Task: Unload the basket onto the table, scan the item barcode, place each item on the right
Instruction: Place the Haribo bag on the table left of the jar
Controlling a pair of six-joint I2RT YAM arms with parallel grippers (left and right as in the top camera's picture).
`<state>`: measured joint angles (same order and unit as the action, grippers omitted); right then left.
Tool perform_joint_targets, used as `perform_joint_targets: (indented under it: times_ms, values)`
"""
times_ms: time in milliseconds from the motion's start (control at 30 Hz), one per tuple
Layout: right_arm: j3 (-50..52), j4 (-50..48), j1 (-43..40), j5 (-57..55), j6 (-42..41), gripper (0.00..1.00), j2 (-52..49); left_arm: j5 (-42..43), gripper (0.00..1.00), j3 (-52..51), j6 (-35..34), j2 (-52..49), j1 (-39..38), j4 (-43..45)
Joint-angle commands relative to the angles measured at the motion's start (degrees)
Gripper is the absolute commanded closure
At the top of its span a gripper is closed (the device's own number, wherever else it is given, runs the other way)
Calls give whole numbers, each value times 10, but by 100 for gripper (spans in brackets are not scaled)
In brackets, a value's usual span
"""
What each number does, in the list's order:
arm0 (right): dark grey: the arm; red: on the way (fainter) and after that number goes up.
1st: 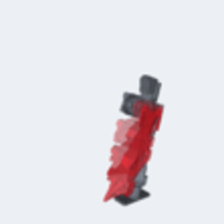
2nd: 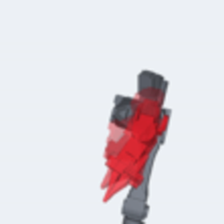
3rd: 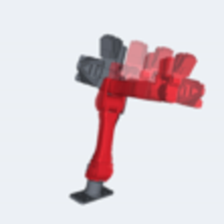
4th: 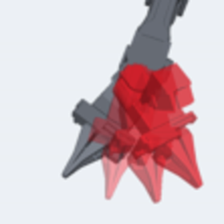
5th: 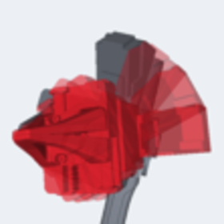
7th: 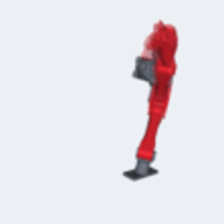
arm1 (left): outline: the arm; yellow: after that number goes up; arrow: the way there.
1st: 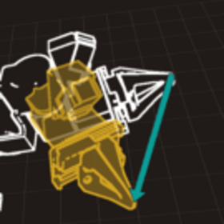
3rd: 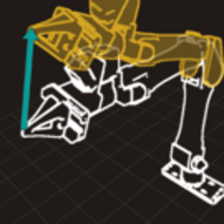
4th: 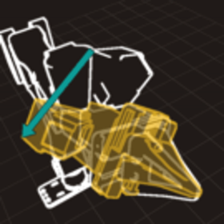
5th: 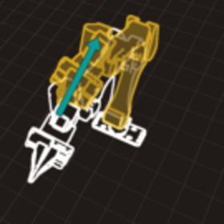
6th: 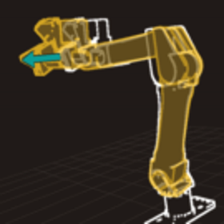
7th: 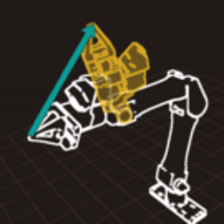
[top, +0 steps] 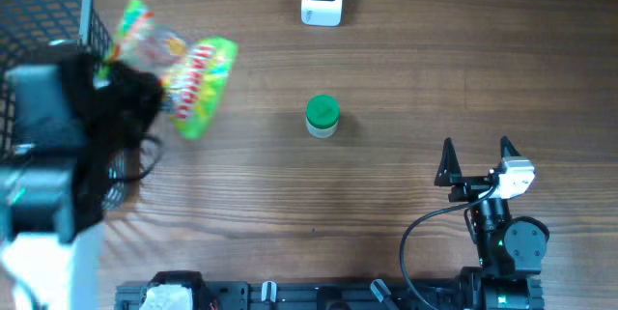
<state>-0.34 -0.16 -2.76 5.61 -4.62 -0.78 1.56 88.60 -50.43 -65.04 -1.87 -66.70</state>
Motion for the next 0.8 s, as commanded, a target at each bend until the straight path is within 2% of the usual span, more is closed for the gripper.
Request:
perform_joint_targets:
  times_ms: [0, 133, 233, 367, 767]
  values:
    - [0, -2, 3, 9, 6, 0, 3, -129, 96, -52, -19, -71, -100, 7]
    - [0, -2, 3, 9, 6, 0, 3, -149, 96, -98, -70, -140, -140, 9]
    - [0, -2, 3, 9, 6, 0, 3, -149, 96, -134, -76, -173, -156, 36]
    - [0, -2, 3, 9, 6, 1, 3, -165, 96, -185, -129, -190, -160, 50]
    - [0, -2, 3, 9, 6, 0, 3, -166, 96, -327, -133, -190, -160, 175]
